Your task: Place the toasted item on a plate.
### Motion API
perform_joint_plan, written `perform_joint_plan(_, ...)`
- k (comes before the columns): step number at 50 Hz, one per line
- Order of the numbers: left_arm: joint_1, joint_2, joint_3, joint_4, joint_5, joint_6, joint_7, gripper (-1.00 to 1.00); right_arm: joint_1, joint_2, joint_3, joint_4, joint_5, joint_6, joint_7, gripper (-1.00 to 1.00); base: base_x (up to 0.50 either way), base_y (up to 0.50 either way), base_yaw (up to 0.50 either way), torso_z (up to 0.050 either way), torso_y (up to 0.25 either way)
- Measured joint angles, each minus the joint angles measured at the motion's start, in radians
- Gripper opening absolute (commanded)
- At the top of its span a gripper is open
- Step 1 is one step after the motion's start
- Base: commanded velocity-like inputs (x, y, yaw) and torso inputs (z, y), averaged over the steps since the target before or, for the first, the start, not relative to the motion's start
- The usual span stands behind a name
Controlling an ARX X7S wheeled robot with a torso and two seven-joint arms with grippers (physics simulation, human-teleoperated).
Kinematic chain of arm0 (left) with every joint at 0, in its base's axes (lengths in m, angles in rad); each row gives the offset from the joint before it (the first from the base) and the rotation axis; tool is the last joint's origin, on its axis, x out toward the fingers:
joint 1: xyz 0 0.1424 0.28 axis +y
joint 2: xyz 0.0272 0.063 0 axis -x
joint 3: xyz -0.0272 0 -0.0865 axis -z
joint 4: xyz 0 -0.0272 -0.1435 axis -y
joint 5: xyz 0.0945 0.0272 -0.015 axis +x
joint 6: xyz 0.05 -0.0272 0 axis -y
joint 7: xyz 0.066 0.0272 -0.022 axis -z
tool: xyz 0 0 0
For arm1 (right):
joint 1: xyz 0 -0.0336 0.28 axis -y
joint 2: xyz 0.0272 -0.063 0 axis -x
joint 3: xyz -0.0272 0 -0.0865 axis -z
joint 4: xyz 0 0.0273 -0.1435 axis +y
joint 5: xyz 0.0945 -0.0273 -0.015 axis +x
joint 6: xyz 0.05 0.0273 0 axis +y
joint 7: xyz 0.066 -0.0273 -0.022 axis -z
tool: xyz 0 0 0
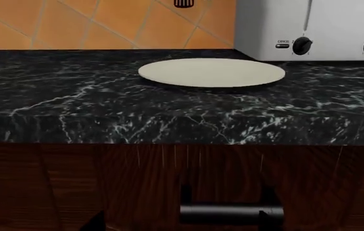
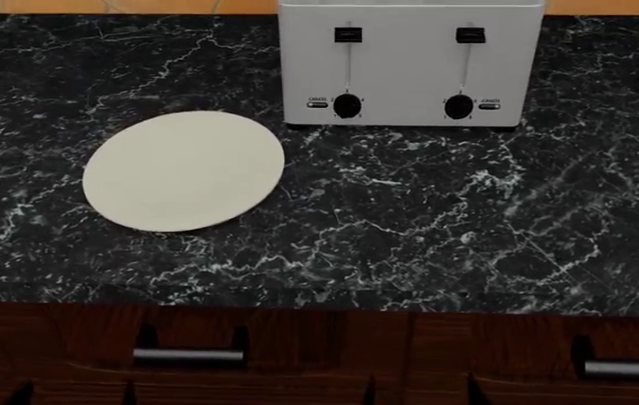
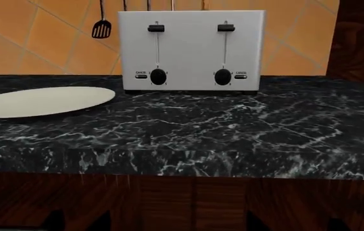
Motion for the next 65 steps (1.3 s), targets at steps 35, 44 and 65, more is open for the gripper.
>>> perform_joint_plan(35,-0.086,-0.073,-0.008,0.339,-0.074,-0.331,-0.054,1.0,0.113,0.05,-0.018,-0.286,0.033,0.31,0.064,1.0,0.0,0.0,0.0,0.033,0.0)
perform_joint_plan(44,-0.214,-0.123,-0.04,0.491,-0.123,-0.552,-0.068,1.0,0.25,0.085,0.035,-0.468,0.097,0.567,0.078,1.0,0.0,0.0,0.0,0.0,0.0)
perform_joint_plan(65,-0.528,-0.207,-0.15,0.694,-0.265,-1.007,-0.08,1.0,0.612,0.148,0.155,-0.682,0.243,0.997,0.088,1.0,0.15,0.0,0.0,0.0,0.0)
